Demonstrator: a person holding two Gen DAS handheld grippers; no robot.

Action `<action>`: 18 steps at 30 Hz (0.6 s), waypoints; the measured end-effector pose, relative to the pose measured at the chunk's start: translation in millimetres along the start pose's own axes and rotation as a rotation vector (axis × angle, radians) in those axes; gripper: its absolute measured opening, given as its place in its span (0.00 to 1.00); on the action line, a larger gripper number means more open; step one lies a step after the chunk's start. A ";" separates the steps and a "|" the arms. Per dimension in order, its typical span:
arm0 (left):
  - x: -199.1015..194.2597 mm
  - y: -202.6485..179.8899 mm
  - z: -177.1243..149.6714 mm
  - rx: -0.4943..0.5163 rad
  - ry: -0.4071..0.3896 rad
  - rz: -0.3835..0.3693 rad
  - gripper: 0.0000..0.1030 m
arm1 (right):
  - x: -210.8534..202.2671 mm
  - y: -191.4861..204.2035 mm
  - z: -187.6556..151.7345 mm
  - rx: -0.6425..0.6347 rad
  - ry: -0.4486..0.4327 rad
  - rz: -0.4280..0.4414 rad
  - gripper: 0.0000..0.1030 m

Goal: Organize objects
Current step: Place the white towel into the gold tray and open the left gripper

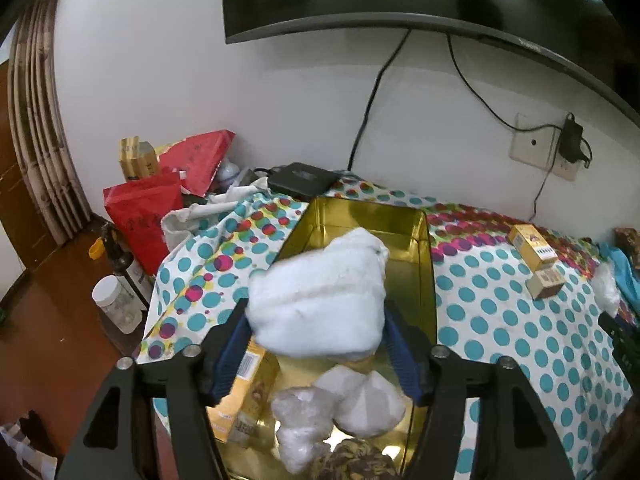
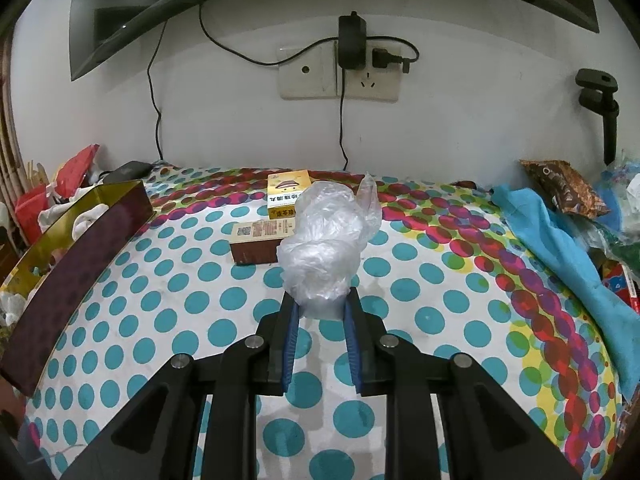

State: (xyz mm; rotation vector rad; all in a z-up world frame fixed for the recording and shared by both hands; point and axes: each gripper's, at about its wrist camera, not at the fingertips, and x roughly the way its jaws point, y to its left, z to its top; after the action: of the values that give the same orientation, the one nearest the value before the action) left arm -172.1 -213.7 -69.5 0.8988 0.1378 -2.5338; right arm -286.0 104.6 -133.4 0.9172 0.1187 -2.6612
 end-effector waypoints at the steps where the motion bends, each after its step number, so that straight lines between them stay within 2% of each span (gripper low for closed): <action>1: -2.5 -1.6 -1.5 0.007 -0.013 0.009 0.73 | 0.5 1.3 0.0 -0.006 0.001 -0.001 0.21; 11: -22.2 -1.8 -16.3 0.009 -0.036 -0.011 0.74 | 1.7 3.5 -1.1 -0.017 0.005 -0.010 0.22; 18: -47.1 10.1 -50.9 -0.004 -0.049 -0.048 0.74 | 4.5 8.5 -1.3 -0.031 0.020 -0.025 0.22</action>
State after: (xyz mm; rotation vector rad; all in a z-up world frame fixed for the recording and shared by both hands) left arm -106.0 -193.0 -79.6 0.8404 0.1508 -2.5965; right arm -285.8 95.5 -137.0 0.9390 0.1774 -2.6655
